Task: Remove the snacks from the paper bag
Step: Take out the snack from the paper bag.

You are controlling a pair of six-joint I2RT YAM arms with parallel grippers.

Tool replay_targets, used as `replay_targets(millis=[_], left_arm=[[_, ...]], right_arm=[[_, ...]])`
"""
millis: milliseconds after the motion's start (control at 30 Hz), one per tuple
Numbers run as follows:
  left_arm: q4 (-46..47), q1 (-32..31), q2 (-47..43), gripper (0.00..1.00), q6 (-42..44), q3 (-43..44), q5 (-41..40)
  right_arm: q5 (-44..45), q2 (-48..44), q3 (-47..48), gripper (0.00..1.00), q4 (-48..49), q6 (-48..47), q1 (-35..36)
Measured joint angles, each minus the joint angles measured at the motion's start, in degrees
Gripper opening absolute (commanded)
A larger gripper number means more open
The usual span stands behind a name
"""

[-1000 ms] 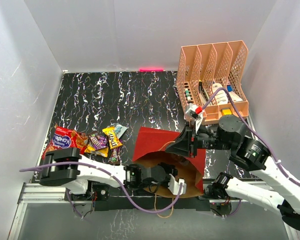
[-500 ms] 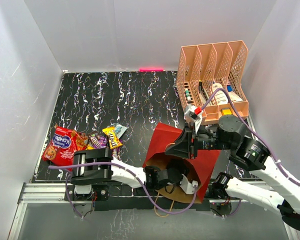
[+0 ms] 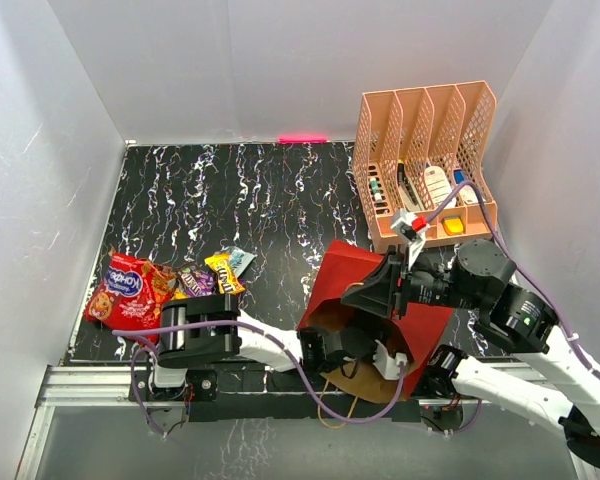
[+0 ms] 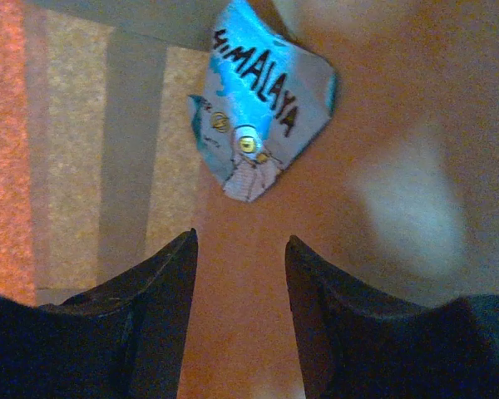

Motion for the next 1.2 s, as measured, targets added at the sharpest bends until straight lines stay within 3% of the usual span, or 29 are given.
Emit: replay_targets(millis=[300, 500, 833, 1067, 1200], left_arm=[[0.5, 1.8, 1.0, 0.45, -0.6, 2.7, -1.4], [-1.3, 1.7, -0.9, 0.45, -3.6, -1.4, -7.4], [-7.3, 1.0, -16.5, 0.45, -9.6, -7.7, -15.0], [-13.9, -1.3, -25.8, 0.46, -13.1, -11.0, -15.0], [-17.1, -1.4, -32.5, 0.5, -14.2, -12.8, -11.8]], right_arm=[[8.2, -0.2, -0.2, 0.07, -2.8, -6.1, 0.0], [-2.4, 7.4, -0.2, 0.07, 2.8, -10.4, 0.0], [-20.0, 17.4, -0.6, 0.07, 21.4, -7.0, 0.0], [-29.0, 19.4, -1.5, 0.07, 34.5, -1.9, 0.0], [-29.9, 21.2, -1.5, 0.07, 33.8, -4.3, -0.6]])
